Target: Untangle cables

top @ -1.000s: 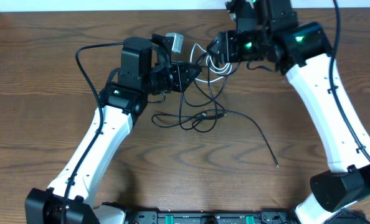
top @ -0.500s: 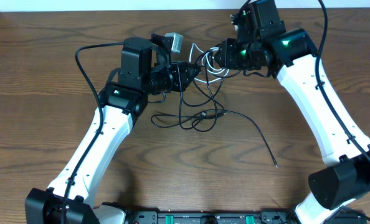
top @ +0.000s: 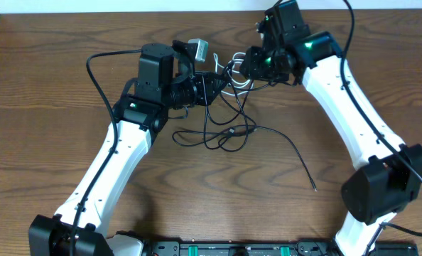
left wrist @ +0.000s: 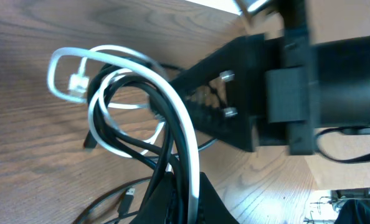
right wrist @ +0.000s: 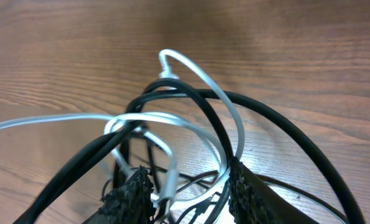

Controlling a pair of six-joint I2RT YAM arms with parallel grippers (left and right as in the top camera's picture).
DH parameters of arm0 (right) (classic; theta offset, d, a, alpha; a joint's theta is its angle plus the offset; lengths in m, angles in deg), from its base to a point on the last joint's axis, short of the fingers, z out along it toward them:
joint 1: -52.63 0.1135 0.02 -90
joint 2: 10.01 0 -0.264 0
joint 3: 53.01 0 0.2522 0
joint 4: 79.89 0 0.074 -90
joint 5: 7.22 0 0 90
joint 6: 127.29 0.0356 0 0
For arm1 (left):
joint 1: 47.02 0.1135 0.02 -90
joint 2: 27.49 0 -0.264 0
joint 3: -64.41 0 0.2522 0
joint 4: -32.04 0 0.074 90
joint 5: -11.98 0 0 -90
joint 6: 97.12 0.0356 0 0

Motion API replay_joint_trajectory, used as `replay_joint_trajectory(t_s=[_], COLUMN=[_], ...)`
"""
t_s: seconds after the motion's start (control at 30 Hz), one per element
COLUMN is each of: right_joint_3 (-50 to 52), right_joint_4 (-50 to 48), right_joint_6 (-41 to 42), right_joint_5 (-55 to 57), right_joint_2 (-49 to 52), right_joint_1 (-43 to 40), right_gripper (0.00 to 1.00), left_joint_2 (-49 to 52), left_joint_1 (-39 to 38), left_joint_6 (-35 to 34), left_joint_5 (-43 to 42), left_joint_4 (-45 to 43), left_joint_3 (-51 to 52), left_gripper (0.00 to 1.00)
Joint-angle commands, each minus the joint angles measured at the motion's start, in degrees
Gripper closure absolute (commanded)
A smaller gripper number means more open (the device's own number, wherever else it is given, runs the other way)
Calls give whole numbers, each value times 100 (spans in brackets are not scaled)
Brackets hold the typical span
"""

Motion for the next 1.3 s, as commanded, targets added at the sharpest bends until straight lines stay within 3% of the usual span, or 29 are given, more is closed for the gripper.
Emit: replay_joint_trajectory(t_s=[0.0, 0.27, 0.47, 0.67, 0.77, 0.93, 1.07, 1.17, 1.27], right_joint_3=[57, 57, 59, 59, 26, -170, -201, -201, -201], right_joint_4=[-17, -160, -223, -212, -219, 20, 286, 503, 734], right_joint_6=[63, 61, 55, 35, 33, -262, -439, -636, -765], right_joint_5=[-13, -52, 55, 52, 44, -186, -208, -208, -221], right_joint_2=[264, 625, 772, 861, 826, 605, 173, -205, -616], right_joint_1=[120, 229, 245, 245, 205, -2, -302, -588, -970], right_gripper=[61, 73, 76, 99, 99, 99, 99, 99, 99], left_joint_2=[35, 37, 37, 39, 74, 160, 186, 186, 186], left_joint_1=[-9, -9, -9, -9, -9, -9, -7, -7, -2], left_joint_6=[74, 76, 74, 76, 79, 76, 76, 76, 76], left_joint_5=[-15, -17, -17, -24, 90, 785, 1799, 2503, 3040], left_joint_4=[-9, 85, 114, 118, 122, 407, 811, 1008, 1088], left_joint_3=[-31, -31, -31, -31, -9, 90, 122, 122, 122], left_gripper=[92, 92, 92, 92, 92, 92, 91, 84, 83])
